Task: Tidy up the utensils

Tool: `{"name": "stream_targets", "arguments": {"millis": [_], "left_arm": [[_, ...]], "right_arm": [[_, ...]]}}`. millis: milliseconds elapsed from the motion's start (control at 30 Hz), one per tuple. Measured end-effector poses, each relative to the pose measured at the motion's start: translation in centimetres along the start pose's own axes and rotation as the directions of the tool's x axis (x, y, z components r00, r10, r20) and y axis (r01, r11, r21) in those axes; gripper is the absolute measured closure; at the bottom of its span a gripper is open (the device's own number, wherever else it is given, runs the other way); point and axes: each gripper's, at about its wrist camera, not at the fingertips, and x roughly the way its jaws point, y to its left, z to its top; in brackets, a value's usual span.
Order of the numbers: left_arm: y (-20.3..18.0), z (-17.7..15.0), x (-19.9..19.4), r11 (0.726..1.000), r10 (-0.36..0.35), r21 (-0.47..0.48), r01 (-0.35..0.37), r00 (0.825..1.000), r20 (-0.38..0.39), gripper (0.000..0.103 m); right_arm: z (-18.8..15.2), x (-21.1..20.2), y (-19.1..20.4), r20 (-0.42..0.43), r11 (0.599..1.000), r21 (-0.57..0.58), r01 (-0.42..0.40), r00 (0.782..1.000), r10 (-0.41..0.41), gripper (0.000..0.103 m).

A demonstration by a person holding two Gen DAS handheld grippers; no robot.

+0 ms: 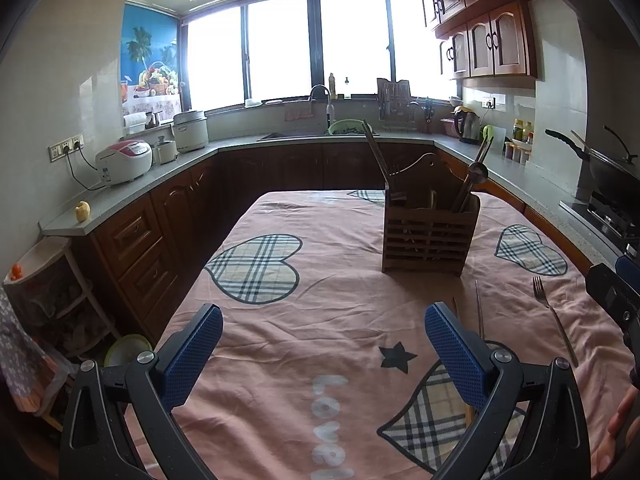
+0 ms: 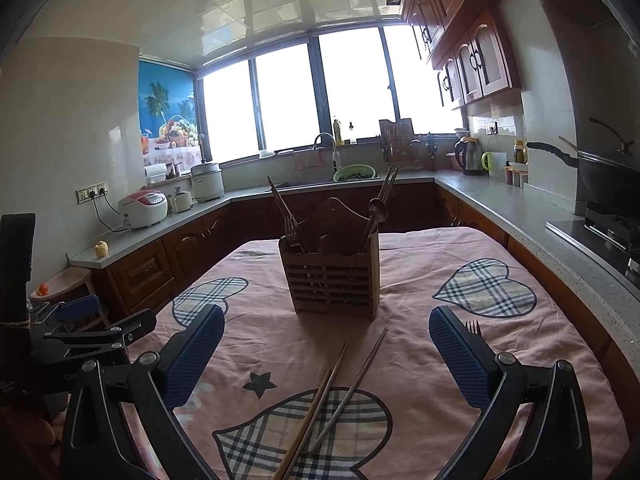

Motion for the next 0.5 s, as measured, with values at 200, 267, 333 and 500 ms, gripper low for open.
{"name": "stream_targets", "arguments": {"millis": [200,267,333,500], "left_arm": [[0.1,0.0,-0.6,1.000,-0.004,-0.002,0.004,1.000,0.007,0.001],[0.2,0.0,-0.6,1.000,0.001,-0.005,-0.001,1.000,0.010,0.001],[0.2,0.0,-0.8,1.000,0.005,-0.004,-0.005,1.000,0.017,0.001],[0.2,-0.1,-1.1,1.000,0.006,-0.004,-0.006,1.000,0.022,0.001]], "right_arm": [[0.3,-0.7,0.2,0.020,1.000,-0.006,-0.006,1.000,0.006,0.000],[0.3,-0.9,0.3,0.023,1.000,-0.005,-0.009,1.000,0.009,0.000],[0.4,-1.0,0.3,0.025,1.000,-0.007,-0.007,1.000,0.008,0.000],[0.5,-1.1,0.5,0.028,1.000,-0.010,-0.011,1.000,0.011,0.000]]}}
